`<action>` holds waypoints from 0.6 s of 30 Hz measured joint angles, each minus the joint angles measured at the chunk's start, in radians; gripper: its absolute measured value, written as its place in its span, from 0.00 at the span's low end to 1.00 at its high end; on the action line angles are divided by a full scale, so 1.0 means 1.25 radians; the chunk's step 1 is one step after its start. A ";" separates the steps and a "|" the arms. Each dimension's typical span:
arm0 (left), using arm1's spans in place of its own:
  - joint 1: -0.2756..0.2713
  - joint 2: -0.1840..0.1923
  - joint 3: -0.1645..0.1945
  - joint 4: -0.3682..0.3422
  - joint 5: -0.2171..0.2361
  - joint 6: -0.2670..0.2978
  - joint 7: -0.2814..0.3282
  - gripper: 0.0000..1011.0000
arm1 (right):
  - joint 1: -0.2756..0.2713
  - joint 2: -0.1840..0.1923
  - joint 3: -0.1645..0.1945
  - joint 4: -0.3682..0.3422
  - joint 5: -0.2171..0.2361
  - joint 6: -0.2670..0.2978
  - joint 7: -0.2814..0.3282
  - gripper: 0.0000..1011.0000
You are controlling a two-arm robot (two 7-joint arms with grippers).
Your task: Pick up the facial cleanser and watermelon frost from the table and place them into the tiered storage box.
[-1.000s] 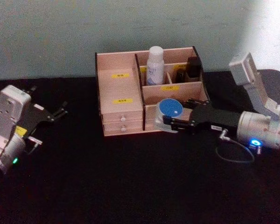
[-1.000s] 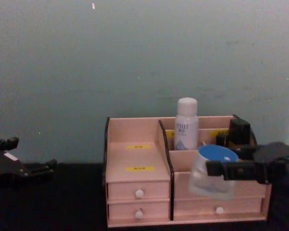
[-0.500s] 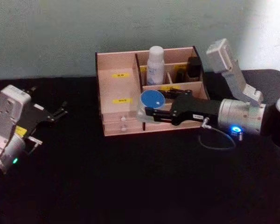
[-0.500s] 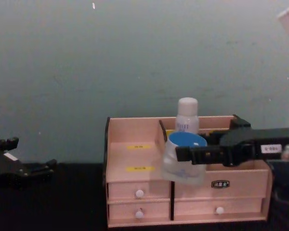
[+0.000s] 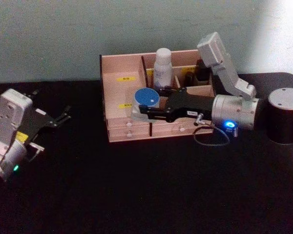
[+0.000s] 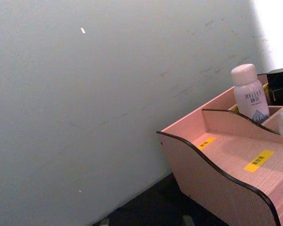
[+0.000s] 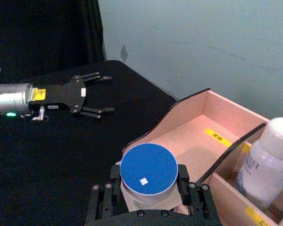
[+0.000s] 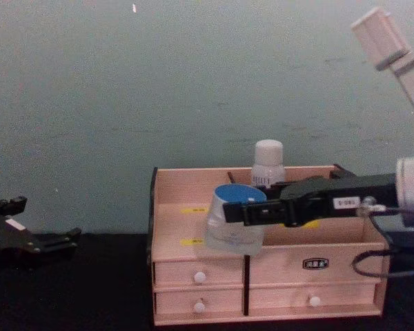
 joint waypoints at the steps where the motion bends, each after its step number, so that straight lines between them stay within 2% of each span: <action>1: 0.000 0.000 0.000 0.000 0.000 0.000 0.000 0.99 | 0.004 -0.004 -0.002 0.007 -0.001 -0.001 0.001 0.71; 10: 0.000 0.000 0.000 0.000 0.000 0.000 0.000 0.99 | 0.051 -0.054 -0.023 0.094 -0.014 -0.018 0.011 0.71; 18: 0.000 0.000 0.000 0.000 0.000 0.000 0.000 0.99 | 0.085 -0.092 -0.030 0.160 -0.025 -0.033 0.017 0.71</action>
